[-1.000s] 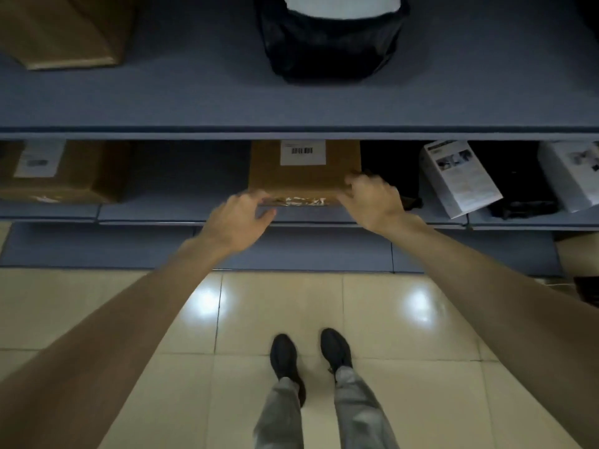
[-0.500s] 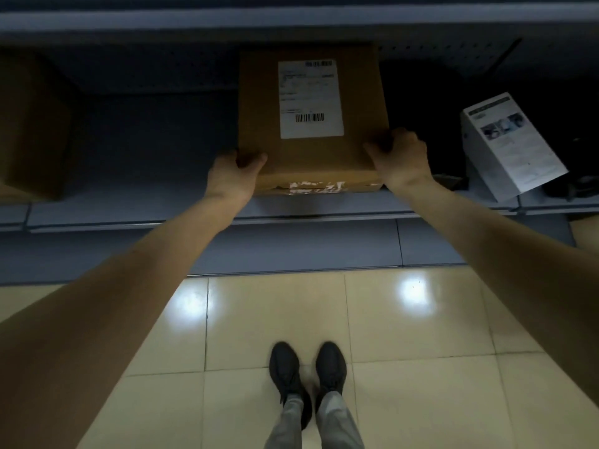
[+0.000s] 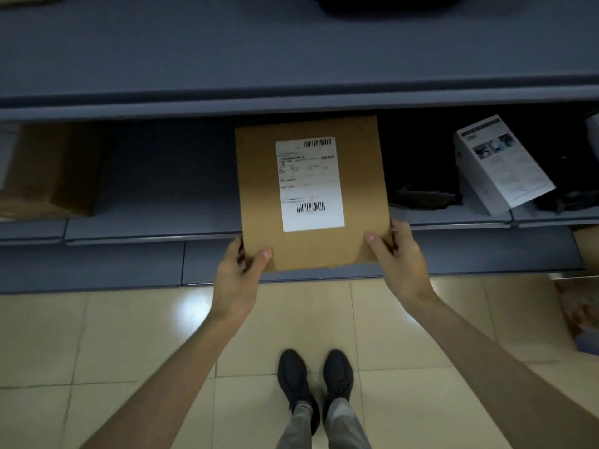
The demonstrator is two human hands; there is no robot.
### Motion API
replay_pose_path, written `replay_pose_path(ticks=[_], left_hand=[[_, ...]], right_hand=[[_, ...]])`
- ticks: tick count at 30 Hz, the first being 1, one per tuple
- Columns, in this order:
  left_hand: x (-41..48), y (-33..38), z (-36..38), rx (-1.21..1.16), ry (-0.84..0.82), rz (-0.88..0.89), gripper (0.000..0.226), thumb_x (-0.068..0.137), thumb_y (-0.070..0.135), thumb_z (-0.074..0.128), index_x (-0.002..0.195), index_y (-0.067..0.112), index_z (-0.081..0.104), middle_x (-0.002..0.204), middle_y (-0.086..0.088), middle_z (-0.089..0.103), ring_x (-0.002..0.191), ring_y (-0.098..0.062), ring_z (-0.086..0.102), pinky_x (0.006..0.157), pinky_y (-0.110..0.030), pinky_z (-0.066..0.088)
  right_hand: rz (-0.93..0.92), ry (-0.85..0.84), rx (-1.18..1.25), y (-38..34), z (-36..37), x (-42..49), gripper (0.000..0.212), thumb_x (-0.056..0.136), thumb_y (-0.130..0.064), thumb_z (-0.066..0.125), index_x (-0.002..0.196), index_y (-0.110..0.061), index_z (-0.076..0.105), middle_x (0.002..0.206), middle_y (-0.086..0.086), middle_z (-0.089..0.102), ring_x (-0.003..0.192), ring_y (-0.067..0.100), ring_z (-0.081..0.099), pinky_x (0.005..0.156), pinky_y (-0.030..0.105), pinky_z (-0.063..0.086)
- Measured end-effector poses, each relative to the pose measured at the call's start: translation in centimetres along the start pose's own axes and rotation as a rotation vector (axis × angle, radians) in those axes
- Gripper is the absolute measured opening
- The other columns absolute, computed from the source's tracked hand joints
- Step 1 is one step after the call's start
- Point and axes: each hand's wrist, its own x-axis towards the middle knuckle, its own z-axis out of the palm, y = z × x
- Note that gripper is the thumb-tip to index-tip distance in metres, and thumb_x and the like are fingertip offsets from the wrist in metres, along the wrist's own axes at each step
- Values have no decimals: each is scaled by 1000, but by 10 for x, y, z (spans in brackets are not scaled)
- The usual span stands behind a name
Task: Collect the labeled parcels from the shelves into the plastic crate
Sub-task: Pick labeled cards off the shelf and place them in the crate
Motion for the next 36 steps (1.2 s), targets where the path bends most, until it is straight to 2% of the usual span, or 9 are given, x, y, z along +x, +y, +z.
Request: replay_pose_path(ticks=[5, 9, 15, 20, 25, 29, 32, 34, 36], left_hand=[[-13, -19, 1, -45, -19, 23, 50, 99, 19, 63, 147, 23, 48, 126, 9, 69, 114, -2, 64, 91, -10, 49], [-15, -23, 3, -61, -13, 36, 52, 99, 17, 63, 148, 27, 47, 127, 11, 69, 116, -2, 64, 91, -9, 49], [-13, -26, 4, -67, -21, 45, 53, 99, 16, 63, 148, 28, 48, 126, 11, 69, 116, -2, 63, 90, -8, 49], [-13, -26, 4, -69, -30, 52, 53, 99, 16, 63, 148, 29, 47, 127, 12, 68, 117, -1, 62, 91, -9, 49], [-13, -25, 5, -54, -25, 55, 52, 99, 19, 62, 148, 31, 47, 124, 16, 69, 113, 3, 62, 88, -6, 48], [-5, -19, 2, -70, -32, 58, 49, 99, 24, 62, 146, 31, 49, 122, 19, 69, 115, 4, 61, 88, -6, 48], [14, -4, -4, -78, -23, 70, 42, 99, 25, 63, 140, 27, 55, 119, 15, 70, 115, 1, 63, 96, -17, 49], [30, 7, -9, -98, 3, 73, 33, 99, 18, 63, 131, 24, 60, 110, 12, 72, 102, 5, 66, 88, -12, 50], [46, 16, -15, -87, 22, 80, 28, 99, 15, 62, 123, 30, 60, 104, 16, 71, 92, 9, 67, 80, -6, 49]], right_hand=[[13, -65, 39, 20, -3, -14, 42, 99, -27, 57, 139, -21, 48, 115, -15, 66, 101, -6, 61, 85, 13, 46], [-5, -70, 66, 27, -1, -16, 41, 100, -22, 56, 140, -22, 49, 117, -17, 67, 105, -7, 61, 89, 8, 44], [-23, -82, 64, 32, -2, -13, 43, 100, -22, 55, 143, -23, 46, 119, -21, 65, 109, -6, 59, 100, 17, 43], [-20, -92, 46, 35, -3, -12, 44, 100, -24, 55, 143, -22, 45, 117, -22, 63, 104, -11, 58, 87, 4, 45], [-15, -87, 31, 35, -3, -10, 44, 99, -26, 56, 142, -22, 47, 115, -22, 64, 103, -12, 59, 83, 3, 45], [-1, -66, 41, 26, -3, -4, 31, 98, -30, 58, 127, -20, 57, 105, -19, 68, 98, -5, 62, 84, 10, 47], [3, -58, 36, 8, 3, 13, 21, 98, -29, 59, 111, -12, 61, 89, -15, 65, 81, -5, 60, 72, 7, 44], [-22, -47, 2, -8, 11, 31, 29, 98, -33, 59, 119, -13, 60, 99, -10, 68, 93, 5, 63, 80, 15, 47], [-46, -53, -48, -24, 21, 48, 40, 98, -37, 57, 133, -17, 54, 112, -5, 66, 103, 13, 62, 88, 25, 47]])
